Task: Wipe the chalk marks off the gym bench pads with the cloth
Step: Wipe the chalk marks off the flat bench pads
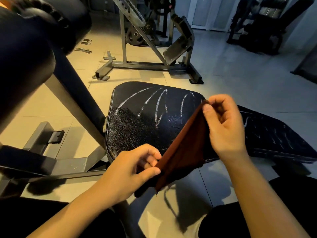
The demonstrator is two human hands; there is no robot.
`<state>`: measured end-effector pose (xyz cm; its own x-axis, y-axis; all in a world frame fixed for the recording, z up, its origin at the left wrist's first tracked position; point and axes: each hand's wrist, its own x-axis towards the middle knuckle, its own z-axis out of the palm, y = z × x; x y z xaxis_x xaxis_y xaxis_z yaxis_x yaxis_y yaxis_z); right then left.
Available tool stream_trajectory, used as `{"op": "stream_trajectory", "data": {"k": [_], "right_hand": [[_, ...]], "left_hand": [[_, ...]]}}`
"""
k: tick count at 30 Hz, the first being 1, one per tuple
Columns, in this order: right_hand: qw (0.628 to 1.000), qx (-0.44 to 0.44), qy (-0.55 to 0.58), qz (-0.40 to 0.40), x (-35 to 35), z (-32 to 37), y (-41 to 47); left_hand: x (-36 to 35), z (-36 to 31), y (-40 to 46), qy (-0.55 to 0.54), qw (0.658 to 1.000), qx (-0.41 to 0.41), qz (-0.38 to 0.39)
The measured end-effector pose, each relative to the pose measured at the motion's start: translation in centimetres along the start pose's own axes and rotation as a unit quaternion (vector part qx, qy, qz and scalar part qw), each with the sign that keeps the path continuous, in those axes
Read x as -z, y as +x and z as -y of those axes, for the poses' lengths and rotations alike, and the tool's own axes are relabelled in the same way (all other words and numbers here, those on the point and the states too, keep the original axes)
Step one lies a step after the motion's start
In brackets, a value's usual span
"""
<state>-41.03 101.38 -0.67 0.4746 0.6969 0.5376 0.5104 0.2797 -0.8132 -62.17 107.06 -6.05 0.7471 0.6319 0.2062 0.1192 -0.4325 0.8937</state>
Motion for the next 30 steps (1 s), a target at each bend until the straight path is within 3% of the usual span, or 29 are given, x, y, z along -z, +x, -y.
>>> {"op": "stream_trajectory", "data": {"k": [3,6,9,12,17,22,27,30], "right_hand": [[0.989,0.054,-0.097,-0.097,0.2,0.9,-0.6],[0.976,0.081,-0.170,-0.108,-1.9,0.5,0.2],[0.962,0.066,-0.266,-0.003,-6.4,-1.9,2.0],[0.926,0.005,-0.362,0.106,-10.0,-3.6,0.4],[0.892,0.003,-0.409,0.193,-11.3,-3.7,-6.7],[0.835,-0.058,-0.441,0.323,-10.7,-6.7,-1.7],[0.828,-0.068,-0.453,0.323,-9.8,-8.5,1.2],[0.854,-0.018,-0.425,0.300,-8.8,-6.3,-3.5]], "left_hand": [[0.4,-1.5,-1.3,-0.028,1.000,-0.009,0.003],[1.8,-2.1,-2.0,-0.042,0.999,0.009,-0.029],[3.9,0.1,-2.2,0.137,0.983,0.040,-0.117],[4.8,2.8,-2.2,0.265,0.944,-0.009,-0.195],[4.4,6.0,-1.1,0.188,0.943,-0.036,-0.273],[3.9,6.2,1.0,0.290,0.924,-0.085,-0.233],[4.5,7.7,1.8,0.223,0.946,-0.049,-0.232],[4.8,8.6,1.4,0.148,0.953,-0.040,-0.261]]}}
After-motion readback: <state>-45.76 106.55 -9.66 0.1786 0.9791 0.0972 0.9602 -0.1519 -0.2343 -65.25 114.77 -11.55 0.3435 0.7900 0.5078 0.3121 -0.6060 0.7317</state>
